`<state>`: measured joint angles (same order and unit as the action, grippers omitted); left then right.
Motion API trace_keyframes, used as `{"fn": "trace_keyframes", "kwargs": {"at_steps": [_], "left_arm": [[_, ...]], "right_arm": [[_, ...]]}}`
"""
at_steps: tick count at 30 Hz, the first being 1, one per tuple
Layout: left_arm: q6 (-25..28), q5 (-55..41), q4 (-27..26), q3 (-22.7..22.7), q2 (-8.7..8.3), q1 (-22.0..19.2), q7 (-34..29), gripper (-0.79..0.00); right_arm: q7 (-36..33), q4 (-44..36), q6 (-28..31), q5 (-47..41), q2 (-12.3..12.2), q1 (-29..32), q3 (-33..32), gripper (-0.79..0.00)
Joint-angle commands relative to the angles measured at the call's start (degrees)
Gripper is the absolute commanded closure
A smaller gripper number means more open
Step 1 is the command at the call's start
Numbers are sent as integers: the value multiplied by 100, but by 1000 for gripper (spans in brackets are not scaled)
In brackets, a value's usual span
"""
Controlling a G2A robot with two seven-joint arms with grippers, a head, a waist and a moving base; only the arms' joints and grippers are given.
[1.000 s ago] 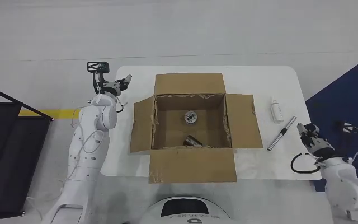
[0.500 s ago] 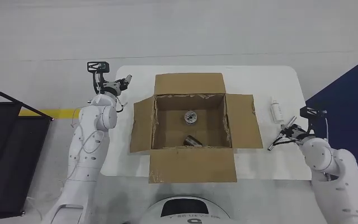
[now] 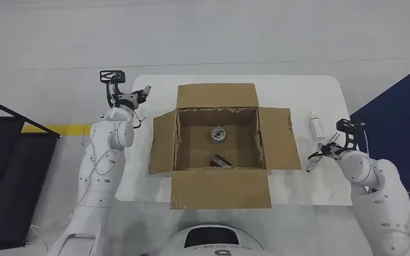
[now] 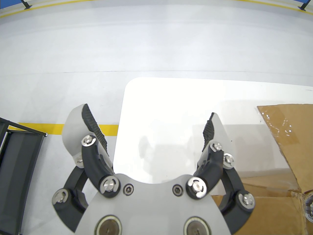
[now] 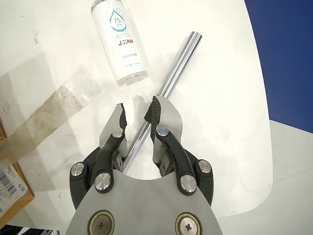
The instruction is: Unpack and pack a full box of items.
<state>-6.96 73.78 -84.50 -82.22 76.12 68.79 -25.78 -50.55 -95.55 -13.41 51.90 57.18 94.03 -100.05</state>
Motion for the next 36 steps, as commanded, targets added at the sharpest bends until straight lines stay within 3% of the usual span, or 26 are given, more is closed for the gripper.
{"fn": "trace_keyframes", "kwargs": {"at_steps": [1, 9, 18, 20, 22, 30, 36], "left_arm": [[0, -1, 0, -2, 0, 0, 0, -785], [0, -1, 0, -2, 0, 0, 0, -785], [0, -1, 0, -2, 0, 0, 0, -785], [0, -1, 0, -2, 0, 0, 0, -785], [0, -1, 0, -2, 0, 0, 0, -785], [0, -1, 0, -2, 0, 0, 0, -785], [0, -1, 0, -2, 0, 0, 0, -785]], "right_arm": [[-73, 100, -63, 39, 1, -62, 12, -215], [-178, 472, -140, 73, 19, -358, 121, -209], [-342, 994, -122, 130, 37, -731, 313, -145], [-380, 1059, -127, 135, 41, -779, 341, -117], [-395, 1081, -119, 137, 42, -779, 334, 0], [-23, 619, -129, -169, 49, -310, -97, 0], [1067, 13, 332, -1195, 116, 494, -841, 0]]}}
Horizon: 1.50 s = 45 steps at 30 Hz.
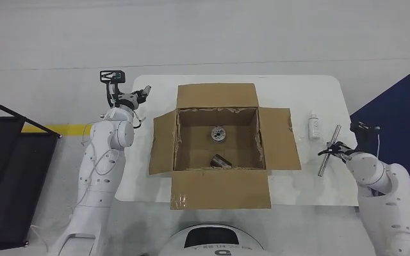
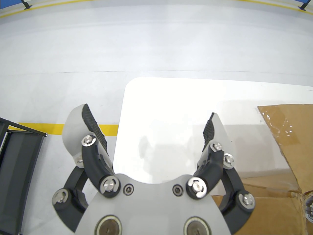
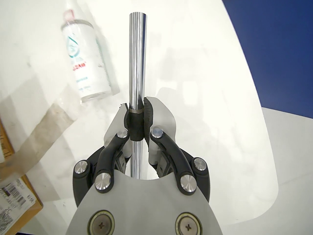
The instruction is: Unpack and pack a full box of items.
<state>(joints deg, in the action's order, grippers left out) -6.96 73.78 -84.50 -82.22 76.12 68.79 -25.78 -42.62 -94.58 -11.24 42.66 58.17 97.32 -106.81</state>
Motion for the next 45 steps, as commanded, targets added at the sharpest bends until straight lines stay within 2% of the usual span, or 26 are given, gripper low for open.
{"fn": "trace_keyframes", "kwargs": {"at_steps": [1, 6, 10, 13, 15, 21, 27, 33, 42, 45], "left_arm": [[0, -1, 0, -2, 0, 0, 0, -785], [0, -1, 0, -2, 0, 0, 0, -785], [0, -1, 0, -2, 0, 0, 0, -785], [0, -1, 0, -2, 0, 0, 0, -785], [0, -1, 0, -2, 0, 0, 0, -785], [0, -1, 0, -2, 0, 0, 0, -785], [0, -1, 0, -2, 0, 0, 0, -785], [0, -1, 0, -2, 0, 0, 0, -785], [0, -1, 0, -2, 0, 0, 0, -785], [0, -1, 0, -2, 0, 0, 0, -785]], "right_arm": [[487, -136, 234, -489, 35, 315, -297, 0], [1533, -359, 1164, -1553, 136, 999, -894, 0], [2026, -653, 2470, -2141, 189, 1487, -1257, 0], [2347, -912, 3366, -2340, 225, 1821, -1495, 0], [2445, -1283, 3606, -2206, 241, 1979, -1586, 0], [2301, -2833, 3494, -1428, 274, 2263, -1559, 0], [1704, -4007, 3217, -639, 245, 2056, -1028, 0], [1109, -4007, 3268, 394, 162, 1029, 247, 0], [310, -3989, 2318, 2401, 223, -325, 2660, 0], [199, -3643, 2043, 2881, 285, -739, 3311, 0]]}}
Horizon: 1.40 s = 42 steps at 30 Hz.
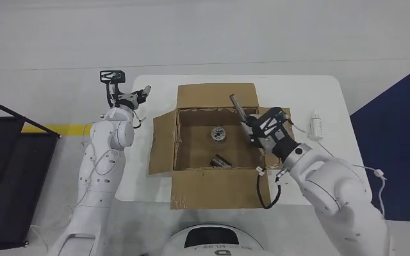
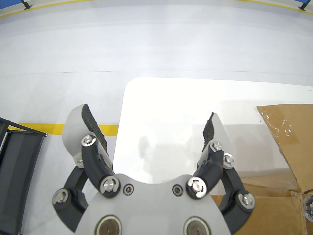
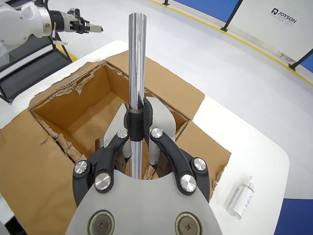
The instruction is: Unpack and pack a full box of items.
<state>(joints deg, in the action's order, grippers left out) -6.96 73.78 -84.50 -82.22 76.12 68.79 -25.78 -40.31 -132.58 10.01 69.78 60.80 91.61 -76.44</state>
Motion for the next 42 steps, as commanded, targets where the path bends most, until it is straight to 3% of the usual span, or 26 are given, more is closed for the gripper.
{"fn": "trace_keyframes", "kwargs": {"at_steps": [1, 10, 17, 20, 28, 30, 33, 38, 42], "left_arm": [[0, -1, 0, -2, 0, 0, 0, -785], [0, -1, 0, -2, 0, 0, 0, -785], [0, -1, 0, -2, 0, 0, 0, -785], [0, -1, 0, -2, 0, 0, 0, -785], [0, -1, 0, -2, 0, 0, 0, -785], [0, -1, 0, -2, 0, 0, 0, -785], [0, -1, 0, -2, 0, 0, 0, -785], [0, -1, 0, -2, 0, 0, 0, -785], [0, -1, 0, -2, 0, 0, 0, -785]], "right_arm": [[-59, 302, -168, 311, 46, -318, 467, 0], [-405, 1555, -276, 1128, 282, -1377, 1925, 0], [-621, 2160, -118, 1554, 419, -1740, 2551, 0], [-708, 2305, -166, 1652, 472, -1842, 2683, -222], [-794, 2033, -170, 1725, 482, -1700, 2548, -382], [-738, 1742, -160, 1753, 446, -1519, 2389, -542], [-391, 1076, -161, 1532, 349, -1028, 1849, -619], [778, 21, -86, 597, 145, 347, 16, -613], [2064, 4, -33, -629, 98, 1548, -1735, -643]]}}
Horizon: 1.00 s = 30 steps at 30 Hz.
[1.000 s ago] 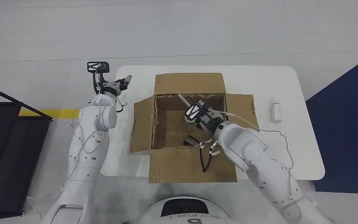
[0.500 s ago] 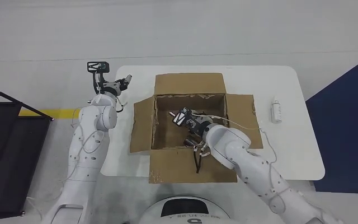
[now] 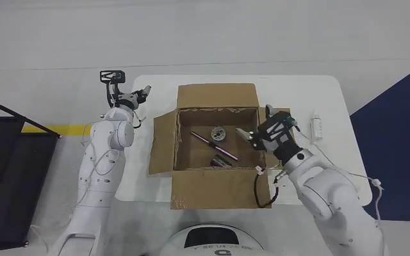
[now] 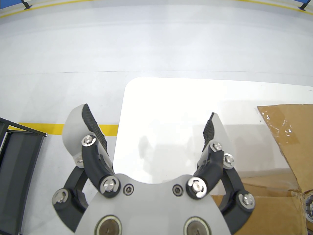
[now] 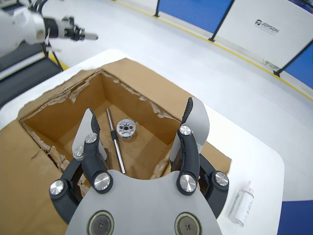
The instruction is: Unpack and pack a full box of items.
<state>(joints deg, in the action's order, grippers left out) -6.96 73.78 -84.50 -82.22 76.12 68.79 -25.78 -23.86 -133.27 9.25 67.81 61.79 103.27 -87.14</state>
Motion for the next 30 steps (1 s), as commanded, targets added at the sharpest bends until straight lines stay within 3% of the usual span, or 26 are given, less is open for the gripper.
{"fn": "trace_keyframes", "kwargs": {"at_steps": [1, 5, 9, 12, 17, 20, 25, 28, 30], "left_arm": [[0, -1, 0, -2, 0, 0, 0, -785], [0, -1, 0, -2, 0, 0, 0, -785], [0, -1, 0, -2, 0, 0, 0, -785], [0, -1, 0, -2, 0, 0, 0, -785], [0, -1, 0, -2, 0, 0, 0, -785], [0, -1, 0, -2, 0, 0, 0, -785], [0, -1, 0, -2, 0, 0, 0, -785], [0, -1, 0, -2, 0, 0, 0, -785], [0, -1, 0, -2, 0, 0, 0, -785]], "right_arm": [[657, 178, 127, -771, 1, 614, -1033, -659], [1082, 893, 430, -2014, 18, 1065, -2182, -619], [410, 1595, -21, -2584, 6, 799, -2535, -585], [-463, 2136, -170, -2620, -41, 324, -2384, -591], [-1579, 3179, 159, -2671, -137, -478, -2179, -505], [-1787, 3791, 154, -2491, -175, -922, -2070, -388], [-1981, 4615, 388, -2065, -229, -1641, -1749, -372], [-2002, 5170, 11, -1466, -237, -2118, -1440, -385], [-1880, 5500, 102, -1427, -232, -2363, -1296, -391]]}}
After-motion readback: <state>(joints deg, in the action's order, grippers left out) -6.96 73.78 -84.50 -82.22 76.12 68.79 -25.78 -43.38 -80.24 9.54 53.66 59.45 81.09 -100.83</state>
